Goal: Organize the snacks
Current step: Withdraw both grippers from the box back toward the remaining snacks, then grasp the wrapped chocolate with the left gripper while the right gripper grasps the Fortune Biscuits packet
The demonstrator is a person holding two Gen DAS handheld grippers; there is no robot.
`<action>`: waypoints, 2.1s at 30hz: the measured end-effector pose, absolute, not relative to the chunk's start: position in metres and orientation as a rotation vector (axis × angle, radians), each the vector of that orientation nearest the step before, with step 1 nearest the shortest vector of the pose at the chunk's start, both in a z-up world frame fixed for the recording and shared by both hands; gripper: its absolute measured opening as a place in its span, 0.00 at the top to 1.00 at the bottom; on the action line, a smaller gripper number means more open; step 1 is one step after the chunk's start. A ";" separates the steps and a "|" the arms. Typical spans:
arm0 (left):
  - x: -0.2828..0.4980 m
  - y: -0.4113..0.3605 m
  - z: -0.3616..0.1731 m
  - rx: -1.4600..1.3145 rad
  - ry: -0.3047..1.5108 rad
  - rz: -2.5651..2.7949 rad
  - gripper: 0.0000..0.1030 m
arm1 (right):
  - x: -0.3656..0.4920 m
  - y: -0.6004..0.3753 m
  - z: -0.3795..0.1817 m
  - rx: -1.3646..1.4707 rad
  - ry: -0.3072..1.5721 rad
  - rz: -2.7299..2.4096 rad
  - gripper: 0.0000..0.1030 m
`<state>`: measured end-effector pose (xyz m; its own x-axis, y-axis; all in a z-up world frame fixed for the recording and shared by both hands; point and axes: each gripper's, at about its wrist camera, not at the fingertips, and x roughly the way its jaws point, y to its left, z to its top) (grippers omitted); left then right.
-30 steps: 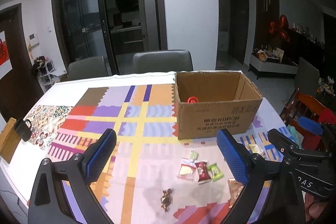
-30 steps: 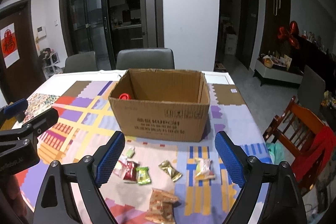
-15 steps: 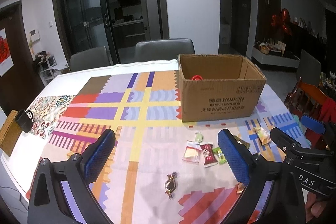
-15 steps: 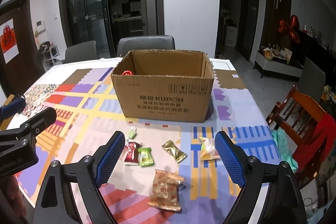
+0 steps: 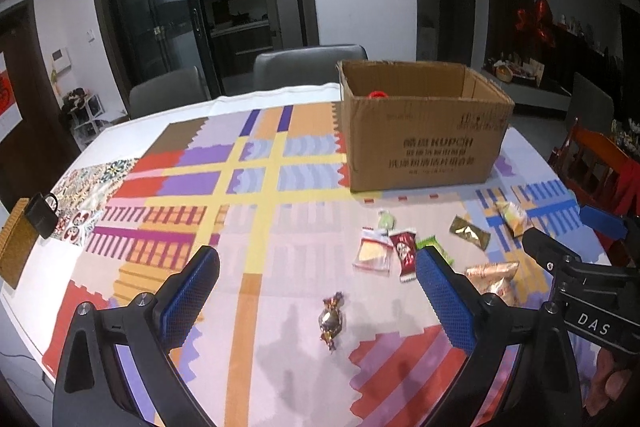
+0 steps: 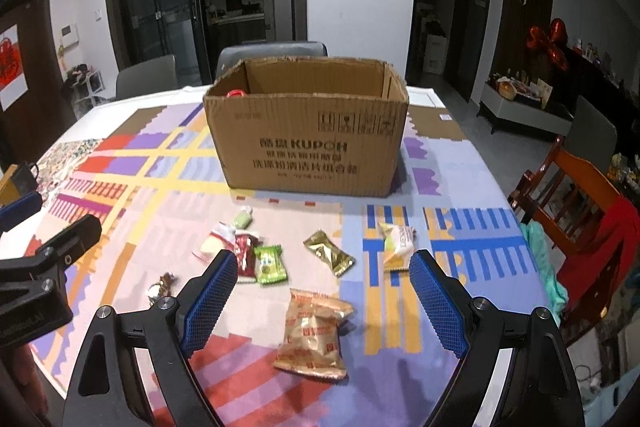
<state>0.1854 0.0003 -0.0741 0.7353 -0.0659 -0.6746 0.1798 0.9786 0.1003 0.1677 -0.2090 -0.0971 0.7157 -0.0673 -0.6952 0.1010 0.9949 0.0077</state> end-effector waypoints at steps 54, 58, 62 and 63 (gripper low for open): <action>0.217 0.009 -0.203 0.173 0.976 -0.187 0.43 | 0.193 -0.199 -0.205 0.044 0.960 -0.135 0.15; 0.216 0.007 -0.205 0.166 0.982 -0.195 0.50 | 0.193 -0.202 -0.211 0.062 0.978 -0.129 0.22; 0.216 0.005 -0.205 0.157 0.987 -0.206 0.60 | 0.194 -0.205 -0.216 0.080 0.996 -0.117 0.29; 0.216 0.003 -0.205 0.155 0.988 -0.212 0.63 | 0.193 -0.205 -0.216 0.085 0.993 -0.115 0.30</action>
